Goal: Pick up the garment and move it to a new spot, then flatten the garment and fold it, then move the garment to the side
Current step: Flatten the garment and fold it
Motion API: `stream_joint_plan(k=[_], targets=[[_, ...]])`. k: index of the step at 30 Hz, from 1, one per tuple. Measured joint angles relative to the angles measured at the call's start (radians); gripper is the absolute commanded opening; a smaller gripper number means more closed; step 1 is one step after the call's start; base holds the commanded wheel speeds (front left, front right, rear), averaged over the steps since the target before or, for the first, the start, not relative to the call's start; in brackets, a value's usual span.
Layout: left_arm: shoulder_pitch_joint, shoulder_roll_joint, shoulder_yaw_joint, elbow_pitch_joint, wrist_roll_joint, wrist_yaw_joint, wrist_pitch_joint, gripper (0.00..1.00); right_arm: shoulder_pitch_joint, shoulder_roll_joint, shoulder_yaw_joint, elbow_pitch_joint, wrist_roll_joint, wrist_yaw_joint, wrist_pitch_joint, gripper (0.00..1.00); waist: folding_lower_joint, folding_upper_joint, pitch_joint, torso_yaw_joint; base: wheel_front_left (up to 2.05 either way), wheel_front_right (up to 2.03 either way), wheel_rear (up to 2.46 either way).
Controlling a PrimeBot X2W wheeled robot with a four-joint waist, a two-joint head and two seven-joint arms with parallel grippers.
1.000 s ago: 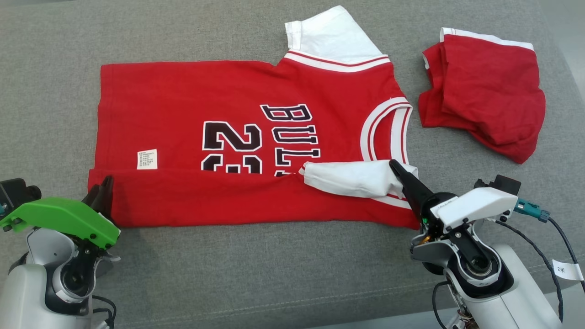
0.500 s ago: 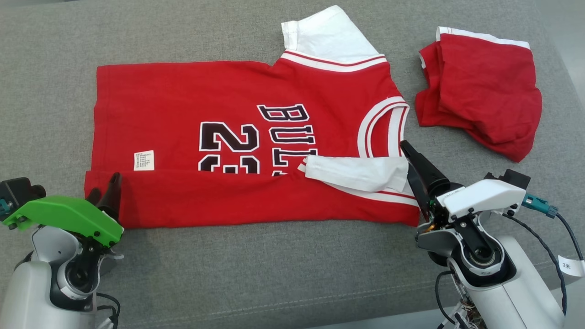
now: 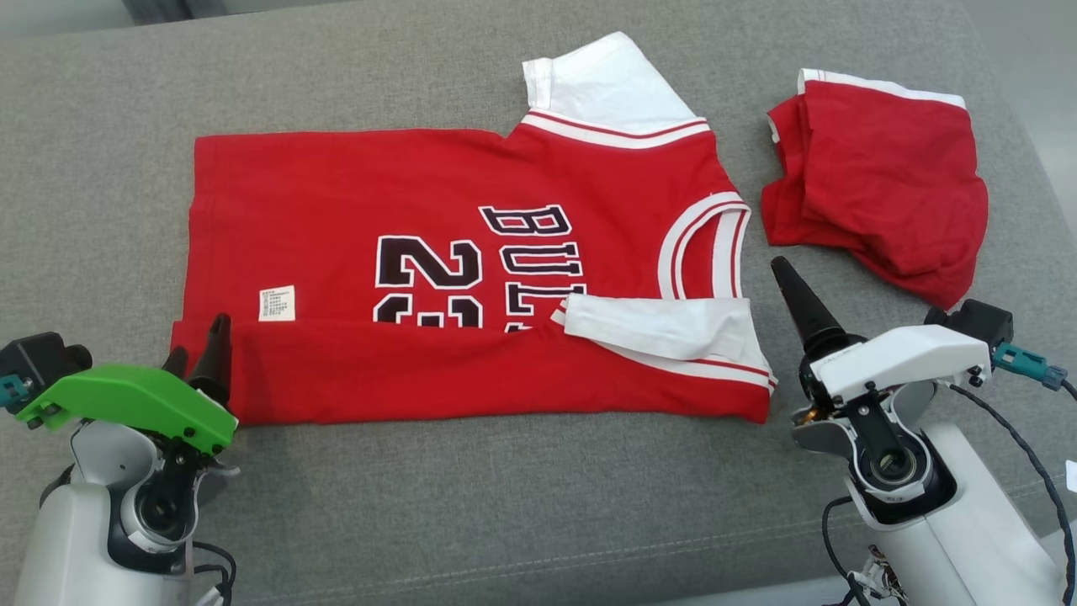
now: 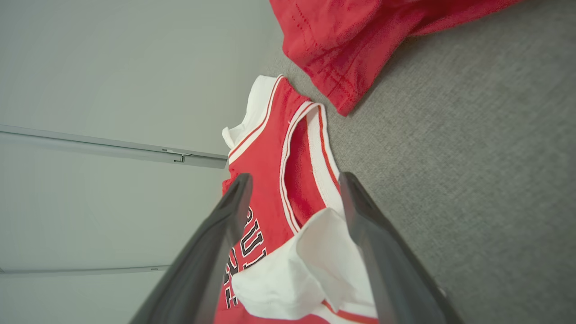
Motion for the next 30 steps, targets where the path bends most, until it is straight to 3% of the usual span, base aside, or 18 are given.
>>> stream_joint_plan(k=[6, 10, 14, 20, 30], targets=[[0.036, -0.019, 0.016, -0.007, 0.019, -0.026, -0.073, 1.0, 0.028, -0.043, 0.044, -0.007, -0.124, 0.041, -0.079, 1.0, 0.0, 0.0, -0.051, 0.001, 0.0, 0.0, 0.0], [0.076, -0.054, 0.035, -0.008, 0.003, -0.032, -0.099, 1.0, 0.083, -0.043, 0.053, -0.007, -0.14, 0.042, -0.104, 1.0, 0.0, 0.0, -0.083, 0.001, 0.0, 0.0, 0.0], [0.147, -0.09, 0.055, 0.006, -0.083, -0.03, -0.092, 1.0, 0.18, -0.024, 0.064, -0.009, -0.134, 0.039, -0.119, 1.0, 0.0, 0.0, -0.127, 0.002, 0.0, 0.0, 0.0], [0.196, -0.091, 0.076, 0.002, -0.158, -0.024, -0.061, 1.0, 0.253, -0.007, 0.088, -0.026, -0.13, 0.03, -0.121, 1.0, 0.0, 0.0, -0.141, 0.008, 0.0, 0.0, 0.0], [0.182, -0.09, 0.087, 0.004, -0.176, -0.015, -0.053, 1.0, 0.239, 0.012, 0.104, -0.026, -0.13, 0.023, -0.13, 1.0, 0.0, 0.0, -0.072, 0.017, 0.0, 0.0, 0.0]])
